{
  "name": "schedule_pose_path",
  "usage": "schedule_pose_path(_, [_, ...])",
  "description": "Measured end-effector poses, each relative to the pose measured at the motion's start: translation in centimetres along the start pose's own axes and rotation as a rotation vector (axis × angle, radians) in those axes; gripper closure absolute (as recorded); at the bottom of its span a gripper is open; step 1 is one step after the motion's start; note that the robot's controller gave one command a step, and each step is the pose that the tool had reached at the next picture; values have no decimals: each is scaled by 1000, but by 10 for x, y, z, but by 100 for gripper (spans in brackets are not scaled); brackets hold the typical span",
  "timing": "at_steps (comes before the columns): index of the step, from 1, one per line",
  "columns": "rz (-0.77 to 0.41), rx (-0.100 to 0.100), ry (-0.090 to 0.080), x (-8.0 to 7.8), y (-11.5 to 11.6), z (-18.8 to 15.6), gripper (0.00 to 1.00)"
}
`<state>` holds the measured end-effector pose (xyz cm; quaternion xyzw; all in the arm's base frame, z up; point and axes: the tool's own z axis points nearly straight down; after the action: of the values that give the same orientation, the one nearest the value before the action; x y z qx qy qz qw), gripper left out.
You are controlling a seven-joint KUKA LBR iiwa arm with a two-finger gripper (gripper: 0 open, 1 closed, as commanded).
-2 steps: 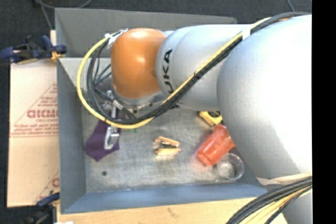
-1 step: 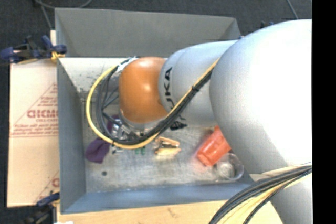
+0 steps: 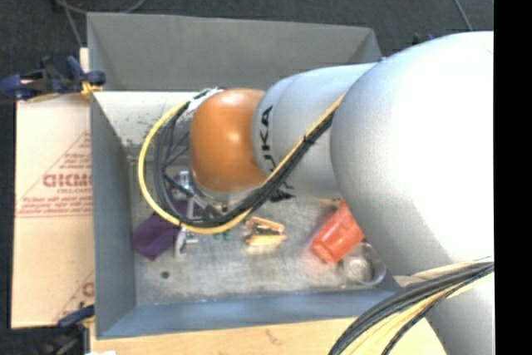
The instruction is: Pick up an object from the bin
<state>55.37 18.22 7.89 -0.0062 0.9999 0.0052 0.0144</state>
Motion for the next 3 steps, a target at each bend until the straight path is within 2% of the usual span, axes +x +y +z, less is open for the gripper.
schedule_pose_path(1, [-4, 4, 36, 7, 3, -1, 100])
schedule_pose_path(2, [-3, 3, 34, 6, 3, -1, 100])
schedule_pose_path(3, [-35, 10, 32, -4, 14, -1, 100])
